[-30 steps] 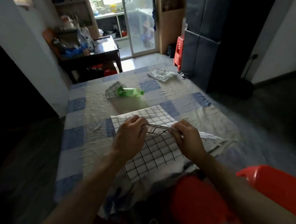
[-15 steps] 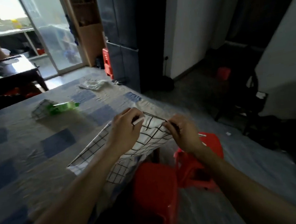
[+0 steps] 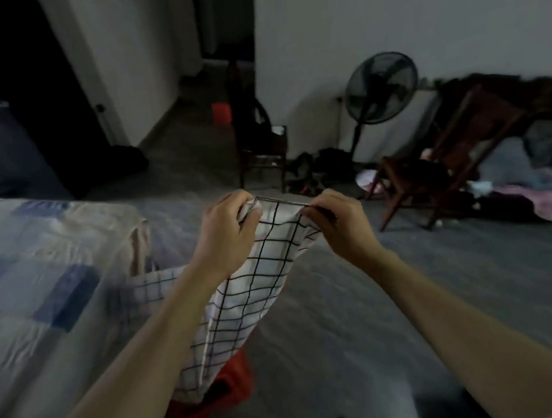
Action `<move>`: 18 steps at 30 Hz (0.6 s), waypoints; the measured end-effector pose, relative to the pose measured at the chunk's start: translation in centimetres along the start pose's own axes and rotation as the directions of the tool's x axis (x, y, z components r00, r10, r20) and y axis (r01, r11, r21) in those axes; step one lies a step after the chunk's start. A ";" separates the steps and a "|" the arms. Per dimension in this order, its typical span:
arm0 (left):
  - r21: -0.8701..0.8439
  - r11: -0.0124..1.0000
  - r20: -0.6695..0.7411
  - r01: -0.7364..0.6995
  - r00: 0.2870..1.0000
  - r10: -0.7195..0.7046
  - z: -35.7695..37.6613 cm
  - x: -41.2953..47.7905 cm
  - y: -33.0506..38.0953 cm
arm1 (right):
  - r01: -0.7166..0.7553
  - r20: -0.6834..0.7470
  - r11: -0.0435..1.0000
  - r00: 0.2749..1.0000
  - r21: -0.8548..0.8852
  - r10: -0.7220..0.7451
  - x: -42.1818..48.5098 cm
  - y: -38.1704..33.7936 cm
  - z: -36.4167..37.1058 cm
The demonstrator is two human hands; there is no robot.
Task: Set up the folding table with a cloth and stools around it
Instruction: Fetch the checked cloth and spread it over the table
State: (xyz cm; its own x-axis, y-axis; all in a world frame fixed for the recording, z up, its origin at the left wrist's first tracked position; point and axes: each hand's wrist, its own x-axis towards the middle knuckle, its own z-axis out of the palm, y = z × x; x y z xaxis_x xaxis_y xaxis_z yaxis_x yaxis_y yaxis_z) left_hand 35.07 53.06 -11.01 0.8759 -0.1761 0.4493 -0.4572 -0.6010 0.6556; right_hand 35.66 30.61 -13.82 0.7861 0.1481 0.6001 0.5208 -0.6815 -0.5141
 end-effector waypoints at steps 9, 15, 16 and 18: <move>-0.105 0.976 0.115 -0.188 0.973 0.200 8.8 1.0 10.6 | -0.126 -0.181 0.991 0.977 -0.047 0.116 -6.9 5.5 -11.6; -0.134 0.966 0.183 -0.220 0.953 0.242 17.1 0.5 18.2 | -0.203 -0.240 0.978 0.953 -0.041 0.188 -12.1 10.1 -20.4; -0.143 0.965 0.196 -0.221 0.949 0.246 18.5 0.3 19.5 | -0.217 -0.241 0.975 0.949 -0.042 0.201 -13.1 10.9 -22.0; -0.173 0.958 0.215 -0.227 0.941 0.262 21.4 0.1 22.1 | -0.242 -0.265 0.968 0.940 -0.067 0.216 -15.2 12.2 -25.0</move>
State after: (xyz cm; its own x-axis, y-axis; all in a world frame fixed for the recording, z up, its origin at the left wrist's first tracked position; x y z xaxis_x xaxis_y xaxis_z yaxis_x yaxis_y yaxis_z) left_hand 28.36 23.14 -9.47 0.7374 -0.4909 0.4640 -0.6640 -0.4009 0.6312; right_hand 21.76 2.09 -13.92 0.7633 -0.1977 0.6150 0.2921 -0.7434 -0.6017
